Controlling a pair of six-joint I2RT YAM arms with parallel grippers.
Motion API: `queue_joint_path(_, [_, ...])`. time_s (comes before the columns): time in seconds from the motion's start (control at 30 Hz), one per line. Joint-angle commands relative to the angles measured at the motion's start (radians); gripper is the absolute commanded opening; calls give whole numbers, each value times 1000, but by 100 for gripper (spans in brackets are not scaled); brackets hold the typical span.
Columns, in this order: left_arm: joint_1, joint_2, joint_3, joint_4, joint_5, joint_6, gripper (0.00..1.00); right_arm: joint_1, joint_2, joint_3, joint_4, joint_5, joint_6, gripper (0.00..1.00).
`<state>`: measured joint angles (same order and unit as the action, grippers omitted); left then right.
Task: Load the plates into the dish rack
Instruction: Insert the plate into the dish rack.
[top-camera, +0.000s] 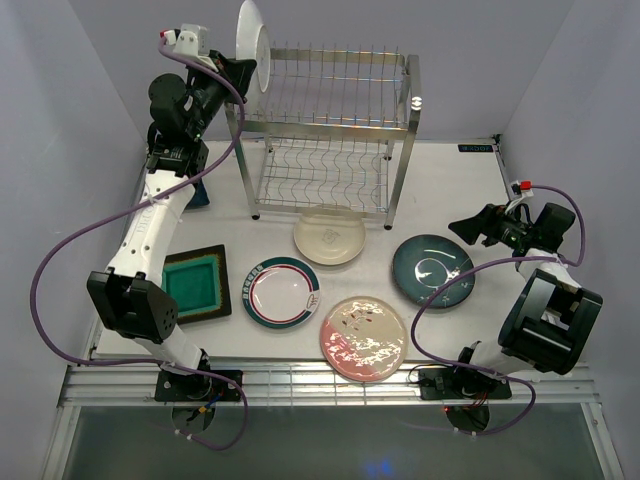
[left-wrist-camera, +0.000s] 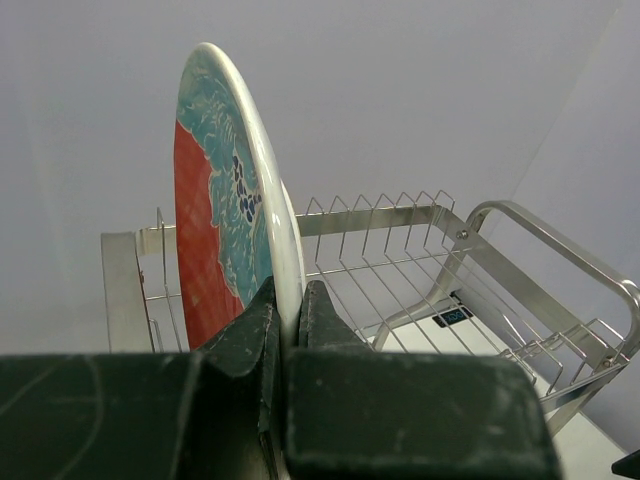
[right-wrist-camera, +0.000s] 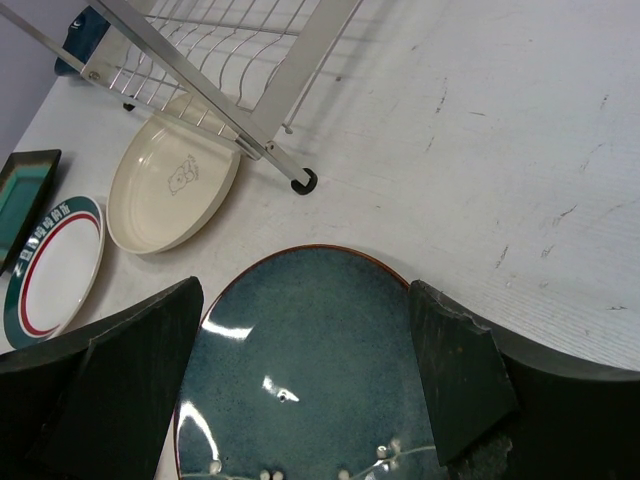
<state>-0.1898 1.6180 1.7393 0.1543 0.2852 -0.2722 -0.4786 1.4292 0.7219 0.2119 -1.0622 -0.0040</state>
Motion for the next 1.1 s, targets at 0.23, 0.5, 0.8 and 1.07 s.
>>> queue_joint_path(0.23, [13,-55,9,214,-27,-9,16,-8,7,19,9,-25,-14,89])
queue_joint_path(0.5, [20,-41,0,214,-29,-33,19,-8,10,21,4,-25,-16,89])
queue_joint_path(0.8, [30,-3,32,199,-28,-82,11,-8,17,25,0,-31,-16,89])
queue_joint_path(1.07, [41,37,58,191,3,-130,11,-8,22,30,-5,-38,-16,89])
